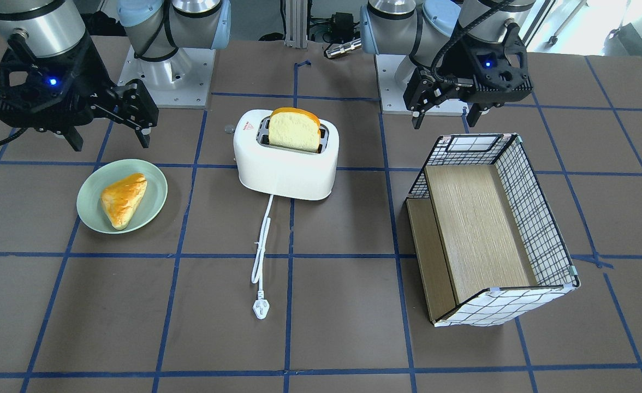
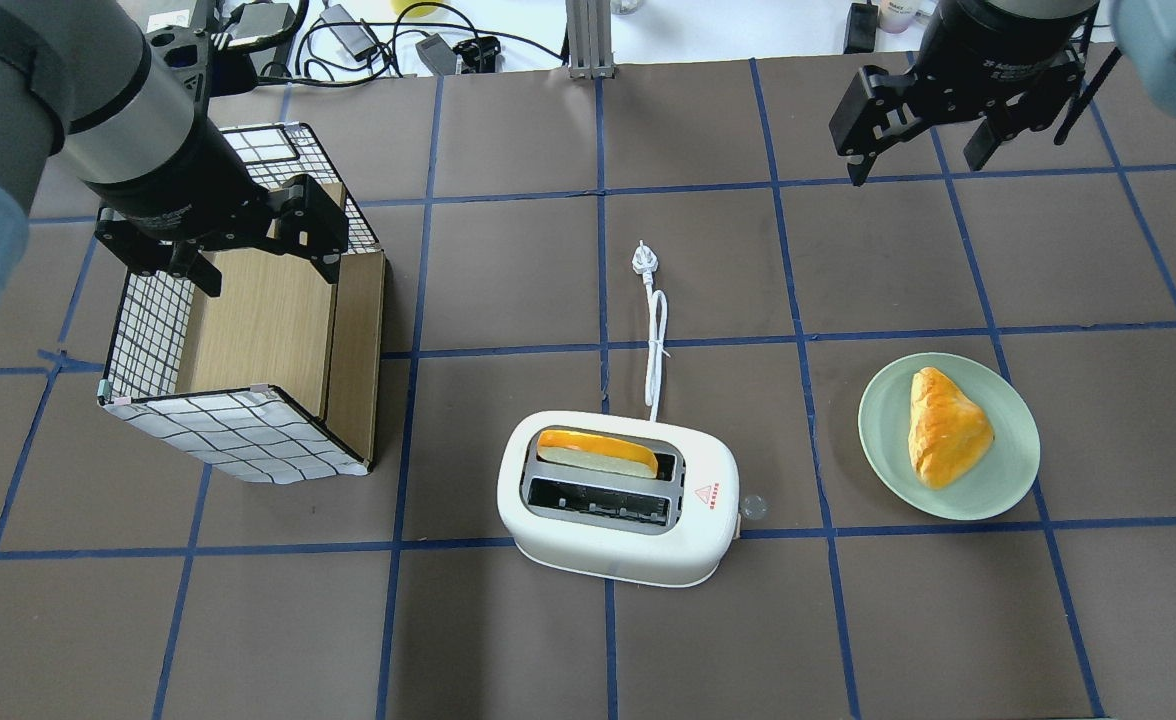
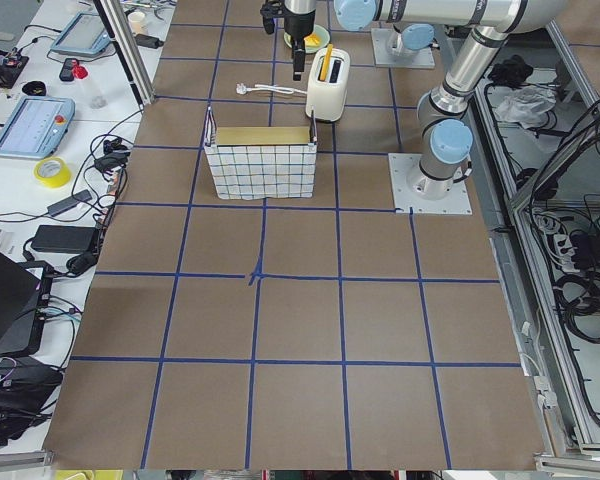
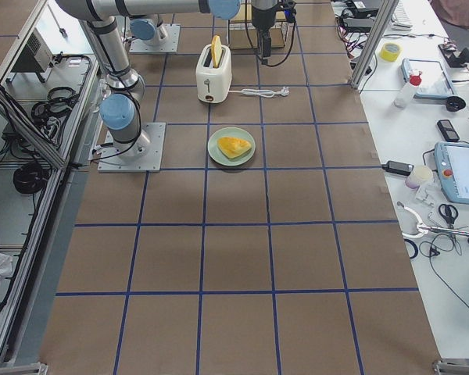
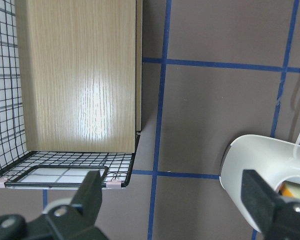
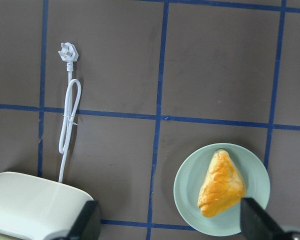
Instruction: Press toaster with right arm
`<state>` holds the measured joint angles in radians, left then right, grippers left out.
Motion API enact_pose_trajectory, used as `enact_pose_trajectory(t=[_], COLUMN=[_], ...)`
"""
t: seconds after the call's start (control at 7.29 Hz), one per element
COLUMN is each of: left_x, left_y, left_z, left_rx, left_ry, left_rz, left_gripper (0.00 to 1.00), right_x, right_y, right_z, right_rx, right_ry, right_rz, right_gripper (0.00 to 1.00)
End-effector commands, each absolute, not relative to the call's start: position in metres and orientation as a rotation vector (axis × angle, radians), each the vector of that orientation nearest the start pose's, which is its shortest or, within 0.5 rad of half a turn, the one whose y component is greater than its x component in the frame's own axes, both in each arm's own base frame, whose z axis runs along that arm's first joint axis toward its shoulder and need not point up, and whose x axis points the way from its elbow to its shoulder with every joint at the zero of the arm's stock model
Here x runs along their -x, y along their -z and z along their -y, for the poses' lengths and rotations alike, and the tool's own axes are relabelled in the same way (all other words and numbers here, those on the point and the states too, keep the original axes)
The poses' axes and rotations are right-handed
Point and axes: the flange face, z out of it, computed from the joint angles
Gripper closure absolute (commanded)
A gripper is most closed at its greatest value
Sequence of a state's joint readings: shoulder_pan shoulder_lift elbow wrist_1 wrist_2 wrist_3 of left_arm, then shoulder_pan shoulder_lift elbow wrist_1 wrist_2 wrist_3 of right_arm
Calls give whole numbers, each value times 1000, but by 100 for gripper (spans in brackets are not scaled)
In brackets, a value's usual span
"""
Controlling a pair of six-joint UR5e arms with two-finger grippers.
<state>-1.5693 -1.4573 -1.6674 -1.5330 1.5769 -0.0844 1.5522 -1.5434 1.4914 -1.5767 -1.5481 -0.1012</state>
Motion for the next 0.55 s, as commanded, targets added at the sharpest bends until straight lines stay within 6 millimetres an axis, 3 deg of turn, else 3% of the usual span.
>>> enact_pose_trajectory(t=[0.0, 0.41], left_x=[132, 132], left_y=[-497, -497], left_z=[449, 449], left_rx=[135, 135], left_ry=[85, 87], left_rz=[-3134, -3134], left_gripper=[0, 0], right_x=[-131, -127], right_y=[-499, -500], right_z=[503, 502], right_rx=[122, 149], right_ry=[50, 57], right_rz=[-3084, -3117], right_gripper=[0, 0])
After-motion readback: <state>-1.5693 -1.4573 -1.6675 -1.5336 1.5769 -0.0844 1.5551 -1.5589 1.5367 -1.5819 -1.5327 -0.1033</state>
